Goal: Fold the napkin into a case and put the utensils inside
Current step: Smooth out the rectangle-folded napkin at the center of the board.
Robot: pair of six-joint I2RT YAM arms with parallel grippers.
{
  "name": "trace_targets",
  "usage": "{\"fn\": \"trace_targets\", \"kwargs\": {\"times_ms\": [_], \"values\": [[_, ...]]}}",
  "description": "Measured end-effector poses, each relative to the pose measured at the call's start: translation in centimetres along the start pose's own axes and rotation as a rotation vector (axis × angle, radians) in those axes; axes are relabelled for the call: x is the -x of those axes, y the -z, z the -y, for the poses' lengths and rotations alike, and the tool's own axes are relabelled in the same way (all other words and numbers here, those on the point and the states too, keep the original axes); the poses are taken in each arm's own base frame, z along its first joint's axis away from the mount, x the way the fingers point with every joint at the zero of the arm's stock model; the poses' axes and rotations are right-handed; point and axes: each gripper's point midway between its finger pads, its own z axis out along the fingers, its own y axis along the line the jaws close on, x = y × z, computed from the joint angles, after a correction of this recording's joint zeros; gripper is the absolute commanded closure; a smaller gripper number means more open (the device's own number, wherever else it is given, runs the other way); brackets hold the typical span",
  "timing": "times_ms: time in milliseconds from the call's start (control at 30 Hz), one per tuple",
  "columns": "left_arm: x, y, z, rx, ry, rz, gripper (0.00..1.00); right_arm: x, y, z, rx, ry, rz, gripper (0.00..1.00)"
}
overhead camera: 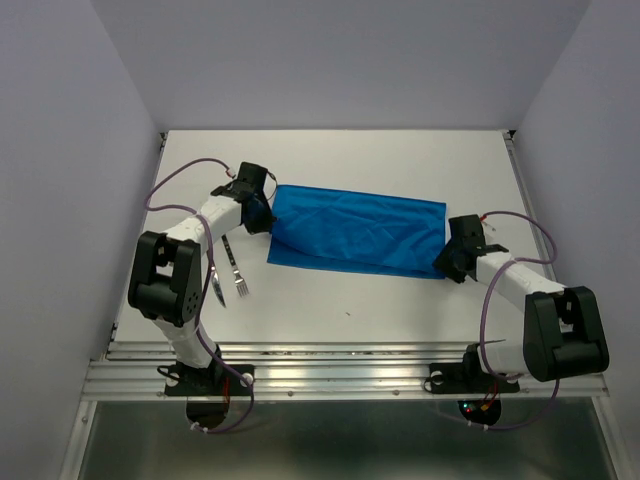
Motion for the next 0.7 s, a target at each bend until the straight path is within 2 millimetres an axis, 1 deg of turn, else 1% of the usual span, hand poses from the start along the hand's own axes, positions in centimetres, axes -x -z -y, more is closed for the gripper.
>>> {"fn": "trace_targets", "kwargs": {"times_ms": [67, 267, 433, 533, 700], "values": [[-0.1, 0.0, 0.1, -0.003, -0.006, -0.004, 1.0, 0.0, 0.0, 0.0, 0.0, 0.0, -0.001, 0.61], [-0.6, 0.1, 0.4, -0.015, -0.021, -0.019, 1.0, 0.1, 0.3, -0.2, 0.014, -0.002, 0.0, 0.6], [-0.9, 0.2, 0.8, -0.023, -0.032, -0.024, 1.0, 0.9, 1.2, -0.9, 0.052, 0.001, 0.03, 0.6], [-0.9, 0.2, 0.9, -0.024, -0.034, -0.024, 1.0, 1.2, 1.3, -1.0, 0.054, 0.009, 0.035, 0.61], [-1.0, 0.2, 1.0, -0.027, -0.036, -0.026, 1.0, 1.0, 1.3, -0.9, 0.051, 0.018, 0.029, 0.63]]}}
